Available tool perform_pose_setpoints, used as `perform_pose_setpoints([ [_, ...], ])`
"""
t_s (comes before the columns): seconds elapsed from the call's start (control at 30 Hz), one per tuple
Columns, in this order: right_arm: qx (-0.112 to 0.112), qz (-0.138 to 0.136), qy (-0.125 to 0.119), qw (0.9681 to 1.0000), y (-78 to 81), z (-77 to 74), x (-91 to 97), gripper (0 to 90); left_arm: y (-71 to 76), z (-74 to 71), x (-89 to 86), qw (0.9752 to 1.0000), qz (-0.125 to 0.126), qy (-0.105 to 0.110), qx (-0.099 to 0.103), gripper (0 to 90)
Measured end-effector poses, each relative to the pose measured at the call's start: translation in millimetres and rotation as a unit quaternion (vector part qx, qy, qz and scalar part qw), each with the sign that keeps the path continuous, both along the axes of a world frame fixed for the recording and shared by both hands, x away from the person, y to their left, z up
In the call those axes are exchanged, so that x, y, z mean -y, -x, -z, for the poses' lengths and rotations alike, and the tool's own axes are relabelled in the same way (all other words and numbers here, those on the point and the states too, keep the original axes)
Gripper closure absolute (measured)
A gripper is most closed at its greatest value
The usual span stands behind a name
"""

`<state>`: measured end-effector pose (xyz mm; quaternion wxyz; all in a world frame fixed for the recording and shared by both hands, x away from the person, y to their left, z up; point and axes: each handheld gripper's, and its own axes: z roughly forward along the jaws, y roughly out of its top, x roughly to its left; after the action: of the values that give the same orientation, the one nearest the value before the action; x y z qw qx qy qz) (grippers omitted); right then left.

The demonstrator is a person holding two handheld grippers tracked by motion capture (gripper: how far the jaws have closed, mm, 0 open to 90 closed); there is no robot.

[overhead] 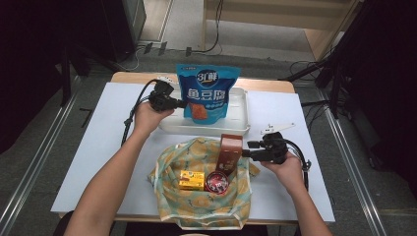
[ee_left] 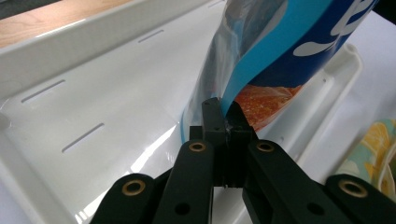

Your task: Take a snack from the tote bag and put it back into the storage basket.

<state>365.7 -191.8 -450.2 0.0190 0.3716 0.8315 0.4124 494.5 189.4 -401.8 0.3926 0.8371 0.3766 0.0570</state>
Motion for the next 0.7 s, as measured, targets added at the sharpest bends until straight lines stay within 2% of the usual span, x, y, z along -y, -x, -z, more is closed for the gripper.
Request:
perform_pose_setpoints([
  [0.1,0.001,0.0,0.0,1.0,0.4,0.3,0.4,46.8,-4.8,-0.8,-0.1,0.9999,-0.005,0.004,-0.008,90.0],
  [0.17,0.0,0.001,0.0,1.0,0.7,0.6,0.9,46.8,-8.0,-3.5,1.9,0.9999,-0.01,-0.006,-0.002,90.0],
  [0.23,0.0,0.002,0.001,1.0,1.0,0.4,1.6,46.8,-11.4,-5.1,2.1,0.9999,-0.013,-0.008,0.001,90.0],
  [0.4,0.0,0.002,0.0,1.0,1.1,0.7,2.6,46.8,-17.5,-0.5,-5.0,0.9994,-0.029,0.02,0.002,90.0],
  [0.57,-0.001,0.001,0.002,1.0,0.9,1.2,1.6,46.8,-21.7,-0.4,-11.9,0.9983,-0.047,0.032,0.011,90.0],
  [0.7,0.001,-0.001,0.003,1.0,0.5,1.7,1.5,46.8,-22.8,0.1,-15.2,0.9984,-0.047,0.03,0.012,90.0],
])
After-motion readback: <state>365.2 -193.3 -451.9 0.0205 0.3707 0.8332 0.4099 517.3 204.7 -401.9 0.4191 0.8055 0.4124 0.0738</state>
